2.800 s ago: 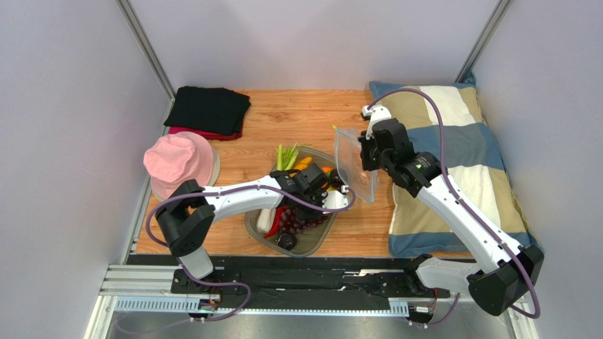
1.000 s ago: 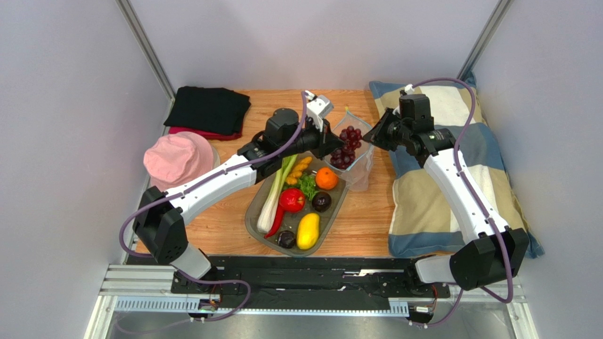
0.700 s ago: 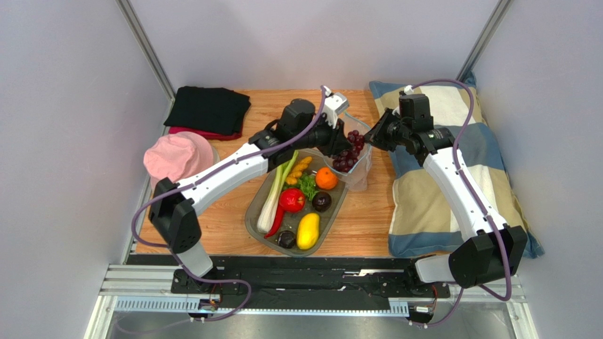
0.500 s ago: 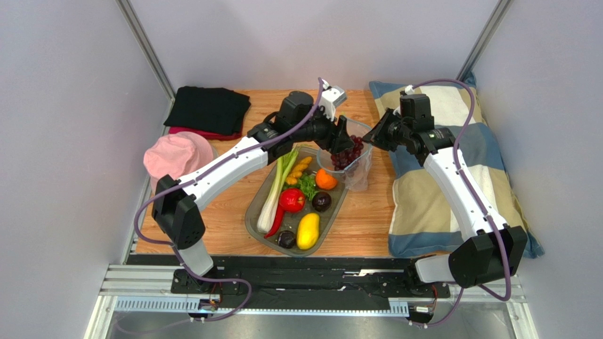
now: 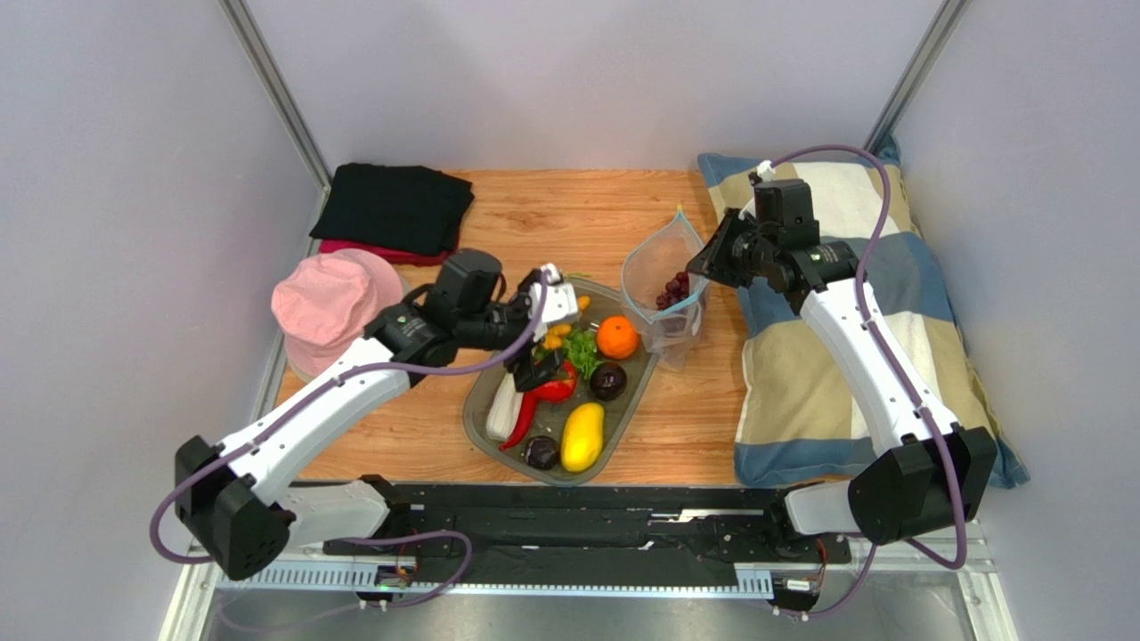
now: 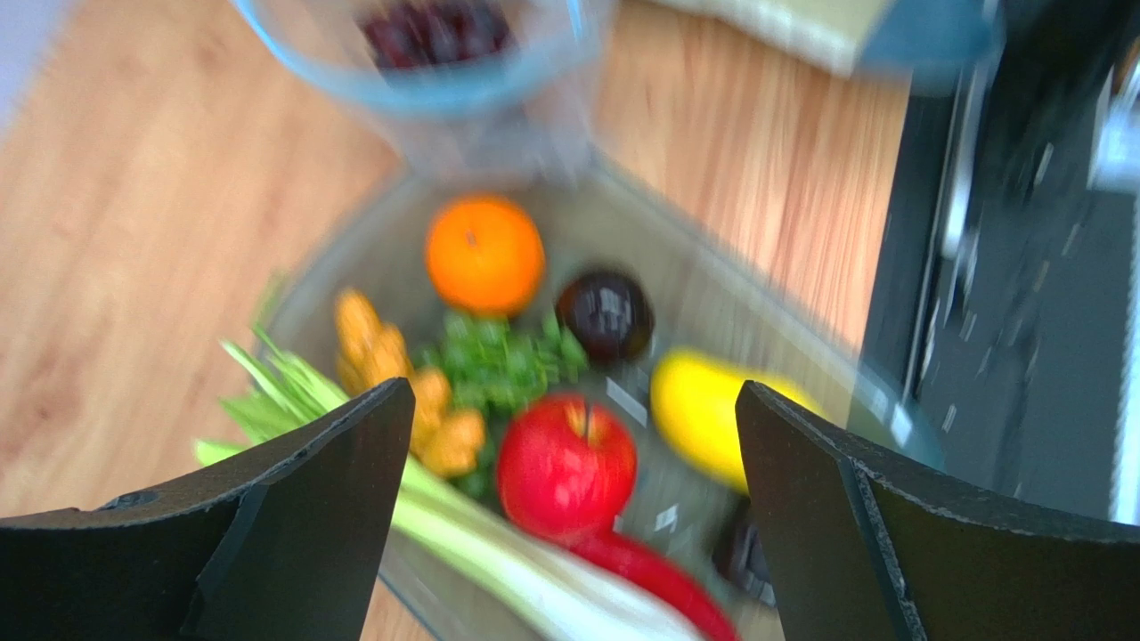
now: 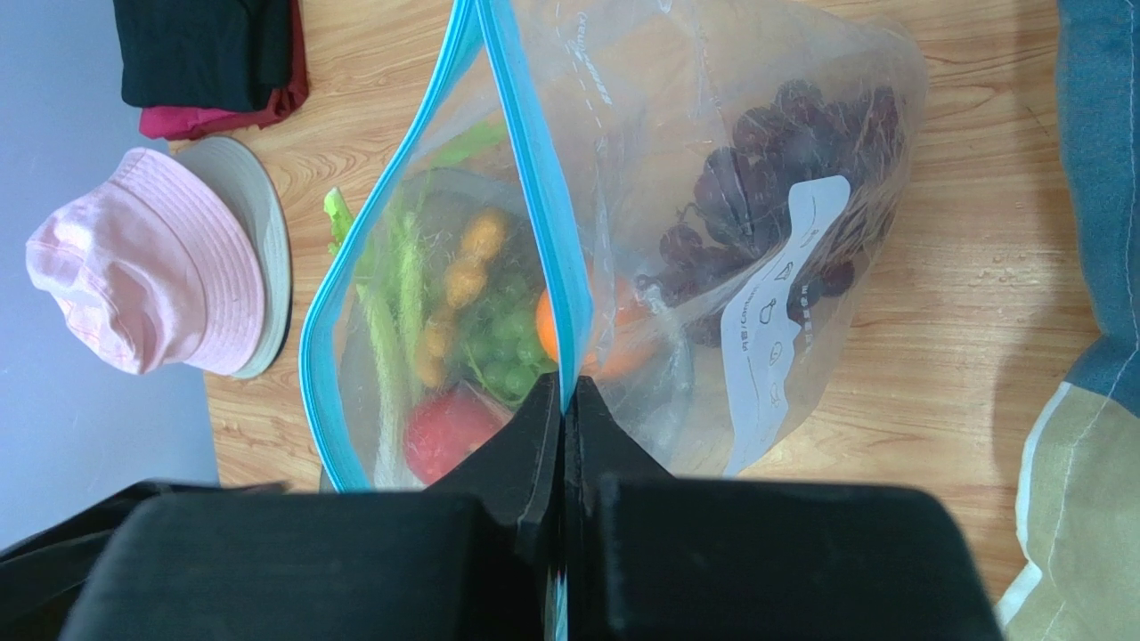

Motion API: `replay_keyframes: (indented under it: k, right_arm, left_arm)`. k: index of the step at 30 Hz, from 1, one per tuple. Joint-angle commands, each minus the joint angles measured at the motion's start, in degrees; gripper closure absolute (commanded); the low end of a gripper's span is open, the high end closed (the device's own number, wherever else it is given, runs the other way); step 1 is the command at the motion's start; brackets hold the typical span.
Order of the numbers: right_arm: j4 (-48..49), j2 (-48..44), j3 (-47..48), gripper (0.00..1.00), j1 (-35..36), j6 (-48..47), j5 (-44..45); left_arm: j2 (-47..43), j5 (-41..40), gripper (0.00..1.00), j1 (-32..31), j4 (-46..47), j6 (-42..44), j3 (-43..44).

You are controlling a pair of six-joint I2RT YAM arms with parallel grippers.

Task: Place the food in the zip-top bag and seal the zipper
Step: Place the fake fruit in the zipper food storage bag, then pick up the fake fruit from the bin.

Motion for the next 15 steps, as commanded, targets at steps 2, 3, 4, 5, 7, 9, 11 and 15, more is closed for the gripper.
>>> replay_keyframes:
  k: [2,3,4,5,7,9,11,15]
  right_arm:
    - [0.63,-0.55,-0.15,1.0,0.19,-3.08,-1.85]
    - [0.63,-0.54,-0.24,1.0,0.2,-3.87,-2.02]
    - [0.63,-0.46,-0.24,1.0,0.37,-4.4,-1.94]
    - [0.63,-0.46,-0.24,1.0,0.54,-4.84,-1.85]
    - [0.72,-0.37,-0.5,1.0,0.81,-5.63,-1.59]
    - [0.72,-0.37,-0.51,1.0,0.9,-5.81,-1.59]
    - [0.89,-0.46,-0.42,1.0,0.99,-6.07,-1.5]
    - [0.63,-0.54,0.28,1.0,0.99,-6.95,-0.8]
  left_arm:
    - [5.04,-0.79,0.01,0.09,-6.05,17.41,-3.81]
    - [5.83,-1.15,0.01,0.0,-5.88,18.12,-3.99]
    - [7.58,-1.59,0.01,0.09,-5.79,19.0,-3.99]
    - [8.21,-2.29,0.01,0.09,-4.22,19.79,-4.07]
    - [10.05,-3.08,0.01,0.0,-1.93,20.41,-5.13]
    - [11.19,-3.43,0.01,-0.17,0.62,21.28,-5.65]
    - [13.22,-4.48,0.01,-0.87,2.2,22.08,-5.83]
    - [16.29,-5.11,0.01,-1.49,4.58,24.45,-8.2]
